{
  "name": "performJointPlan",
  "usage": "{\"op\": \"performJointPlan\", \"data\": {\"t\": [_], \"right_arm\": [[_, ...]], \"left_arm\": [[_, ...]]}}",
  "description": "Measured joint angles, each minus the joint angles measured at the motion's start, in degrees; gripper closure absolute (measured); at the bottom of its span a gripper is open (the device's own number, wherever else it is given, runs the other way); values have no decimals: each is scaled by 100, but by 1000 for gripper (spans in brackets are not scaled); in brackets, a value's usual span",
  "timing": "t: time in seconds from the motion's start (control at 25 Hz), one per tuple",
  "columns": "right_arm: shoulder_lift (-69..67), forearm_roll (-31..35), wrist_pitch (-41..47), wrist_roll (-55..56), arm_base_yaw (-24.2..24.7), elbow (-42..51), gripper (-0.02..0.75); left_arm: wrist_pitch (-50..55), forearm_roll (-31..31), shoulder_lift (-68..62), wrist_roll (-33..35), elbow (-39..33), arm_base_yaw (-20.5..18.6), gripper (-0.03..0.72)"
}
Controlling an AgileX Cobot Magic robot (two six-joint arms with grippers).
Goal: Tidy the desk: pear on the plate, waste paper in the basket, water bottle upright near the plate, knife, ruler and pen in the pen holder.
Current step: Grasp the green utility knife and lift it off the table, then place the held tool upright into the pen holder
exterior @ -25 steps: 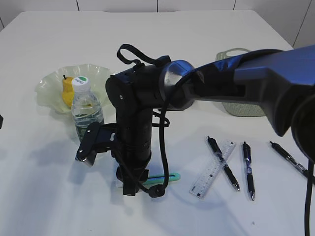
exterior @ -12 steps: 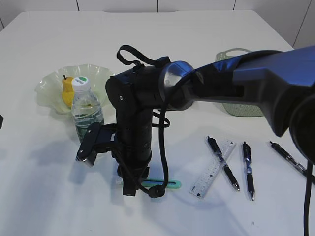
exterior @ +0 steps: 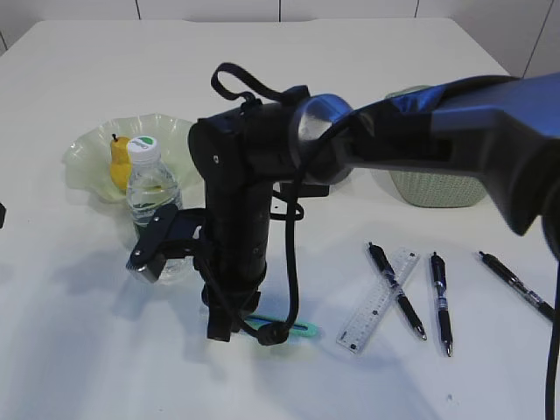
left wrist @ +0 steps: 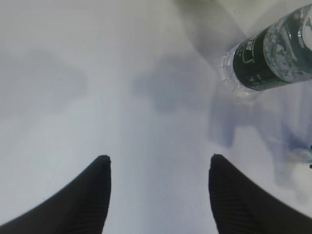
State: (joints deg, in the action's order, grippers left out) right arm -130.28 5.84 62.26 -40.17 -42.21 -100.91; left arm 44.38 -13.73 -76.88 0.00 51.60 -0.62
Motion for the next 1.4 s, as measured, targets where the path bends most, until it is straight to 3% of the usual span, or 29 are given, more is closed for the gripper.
{"op": "performJointPlan", "data": {"t": [0.4, 0.84, 1.0, 1.4], "right_arm": [[898, 82, 4, 111, 296, 9, 590], [1720, 1056, -454, 143, 1794, 9, 590], [1748, 1441, -936, 143, 2172, 13, 590], [1634, 1811, -3028, -88, 2208, 22, 590]], "left_arm": [[25, 0, 0, 0, 0, 0, 240], [268, 0, 0, 0, 0, 0, 240], [420, 0, 0, 0, 0, 0, 240], [497, 0, 0, 0, 0, 0, 240]]}}
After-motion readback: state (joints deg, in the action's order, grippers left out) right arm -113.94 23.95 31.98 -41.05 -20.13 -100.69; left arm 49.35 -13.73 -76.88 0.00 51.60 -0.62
